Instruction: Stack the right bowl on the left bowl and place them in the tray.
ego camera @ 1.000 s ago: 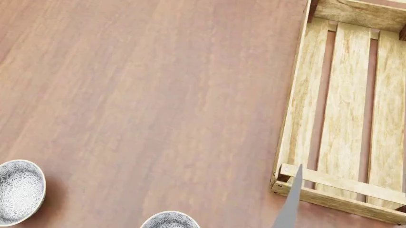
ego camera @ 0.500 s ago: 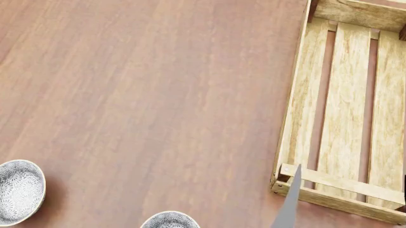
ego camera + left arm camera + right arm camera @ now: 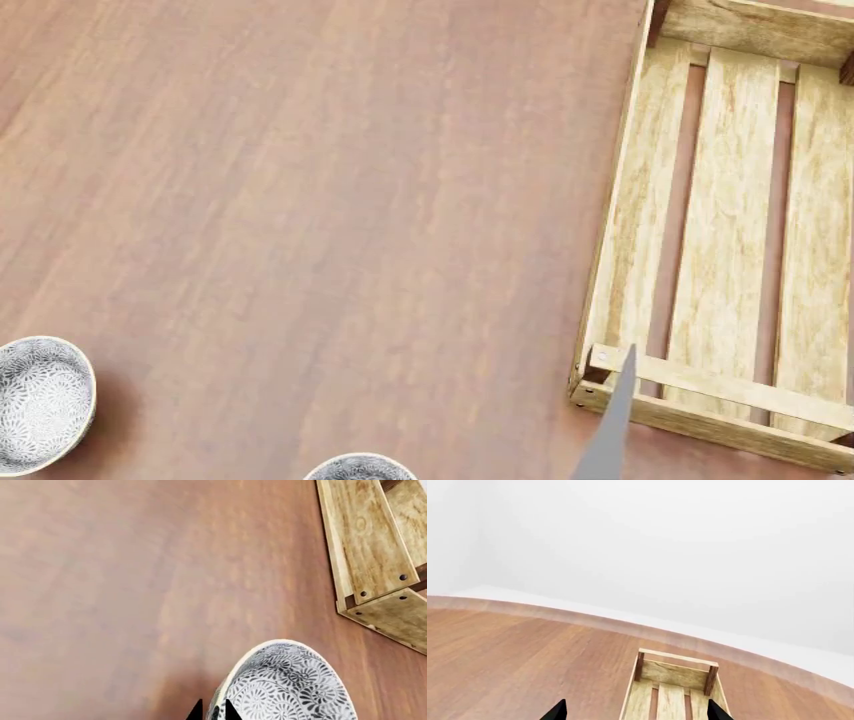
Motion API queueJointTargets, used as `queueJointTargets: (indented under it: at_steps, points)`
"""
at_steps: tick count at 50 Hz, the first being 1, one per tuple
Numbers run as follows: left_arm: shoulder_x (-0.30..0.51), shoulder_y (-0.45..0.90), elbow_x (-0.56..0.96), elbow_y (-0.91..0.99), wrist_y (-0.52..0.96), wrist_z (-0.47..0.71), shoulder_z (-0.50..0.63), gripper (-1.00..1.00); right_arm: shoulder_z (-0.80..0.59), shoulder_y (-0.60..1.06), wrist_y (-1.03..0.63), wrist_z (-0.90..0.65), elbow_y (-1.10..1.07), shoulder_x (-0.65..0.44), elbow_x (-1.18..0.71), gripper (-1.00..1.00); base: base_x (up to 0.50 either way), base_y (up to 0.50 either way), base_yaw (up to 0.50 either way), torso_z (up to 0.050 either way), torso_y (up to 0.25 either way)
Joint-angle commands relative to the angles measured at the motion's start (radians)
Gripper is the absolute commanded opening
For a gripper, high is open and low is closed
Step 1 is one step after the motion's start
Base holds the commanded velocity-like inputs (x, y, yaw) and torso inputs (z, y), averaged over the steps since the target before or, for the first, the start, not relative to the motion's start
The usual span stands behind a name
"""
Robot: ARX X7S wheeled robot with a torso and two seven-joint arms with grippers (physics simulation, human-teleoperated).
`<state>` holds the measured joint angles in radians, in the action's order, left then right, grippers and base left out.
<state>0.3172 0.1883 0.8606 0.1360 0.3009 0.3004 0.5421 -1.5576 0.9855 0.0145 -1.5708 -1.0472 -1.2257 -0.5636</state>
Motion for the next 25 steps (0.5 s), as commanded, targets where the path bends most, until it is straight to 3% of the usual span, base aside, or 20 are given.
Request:
queueJointTargets:
  at_steps: [1,25]
  points:
    - [-0.022,-0.003,0.010,-0.003,-0.031,-0.025,-0.035,-1.00,0.024,0.002,0.010,0.002,0.001,0.020,0.014,1.00,0.00,0.00,0.00,0.000,0.000]
    - [0.036,-0.018,0.054,0.208,0.003,0.061,-0.049,-1.00,0.021,0.005,0.015,0.002,0.000,0.017,0.013,1.00,0.00,0.00,0.00,0.000,0.000]
